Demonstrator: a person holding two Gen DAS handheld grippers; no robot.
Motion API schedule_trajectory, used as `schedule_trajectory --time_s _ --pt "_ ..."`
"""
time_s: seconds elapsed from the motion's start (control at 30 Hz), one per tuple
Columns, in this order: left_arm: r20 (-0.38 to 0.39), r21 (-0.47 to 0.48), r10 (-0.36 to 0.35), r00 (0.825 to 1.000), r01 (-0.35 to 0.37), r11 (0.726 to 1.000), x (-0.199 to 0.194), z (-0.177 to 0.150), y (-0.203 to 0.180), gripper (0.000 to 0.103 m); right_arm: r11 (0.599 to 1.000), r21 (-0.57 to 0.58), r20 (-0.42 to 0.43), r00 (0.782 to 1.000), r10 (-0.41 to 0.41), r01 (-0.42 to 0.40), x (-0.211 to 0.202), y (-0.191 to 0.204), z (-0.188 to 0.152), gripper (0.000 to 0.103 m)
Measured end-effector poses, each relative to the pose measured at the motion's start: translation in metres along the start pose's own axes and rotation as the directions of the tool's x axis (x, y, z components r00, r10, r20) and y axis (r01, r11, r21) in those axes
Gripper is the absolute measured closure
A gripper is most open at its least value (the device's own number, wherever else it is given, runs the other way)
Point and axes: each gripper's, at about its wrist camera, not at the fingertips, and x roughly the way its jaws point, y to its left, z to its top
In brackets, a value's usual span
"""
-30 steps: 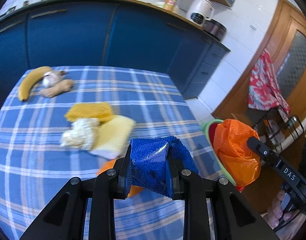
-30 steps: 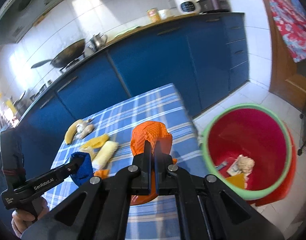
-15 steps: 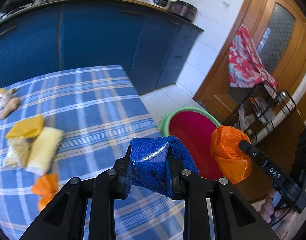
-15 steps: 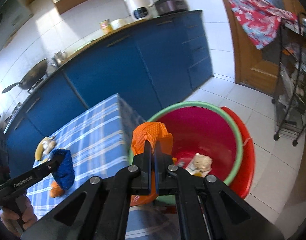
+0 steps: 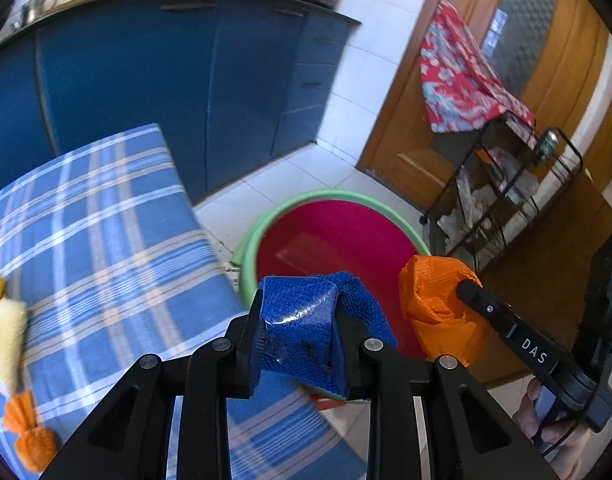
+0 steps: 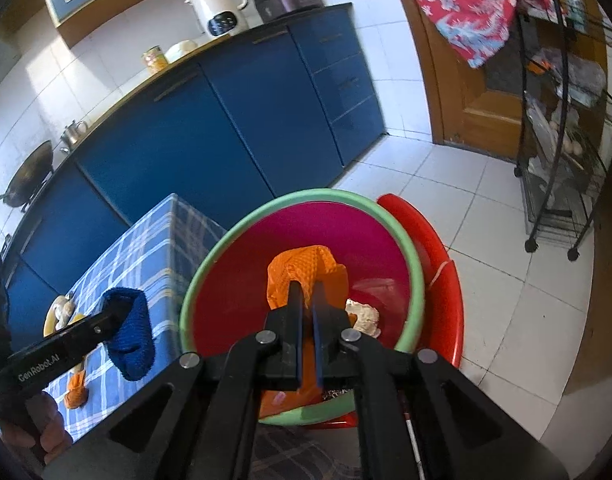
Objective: Collect trash
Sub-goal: 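Carry cloth and orange bag over the red bucket and open both tools, then return both tools to the table toward the tissue and yellow sponge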
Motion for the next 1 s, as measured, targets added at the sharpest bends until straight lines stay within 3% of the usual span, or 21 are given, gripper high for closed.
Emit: schedule_trajectory --time_s 0.1,0.33,0.47,1.0 --pt "-0.006 0.012 0.001 1.0 -0.001 1.0 0.007 0.002 -0.006 0.069 1.0 0.023 -0.006 1.0 0.002 -0.002 0.002 -0.006 -0.002 0.093" --pt "-0.022 0.021 0.003 1.0 -0.003 1.0 0.013 0.004 -0.011 0.053 0.999 0.049 0.002 1.0 0.006 -0.006 0.0 -0.014 -0.004 0.077" --pt "-0.017 0.013 0.013 1.0 -0.013 1.0 0.011 0.004 -0.01 0.048 0.999 0.051 0.013 1.0 0.009 -0.01 -0.004 -0.012 -0.003 0.076" --pt "0.039 -0.063 0.064 0.997 -0.062 0.996 -0.033 -0.01 0.021 0.047 0.999 -0.001 0.038 0.998 0.054 -0.054 -0.031 0.022 -0.007 0.065"
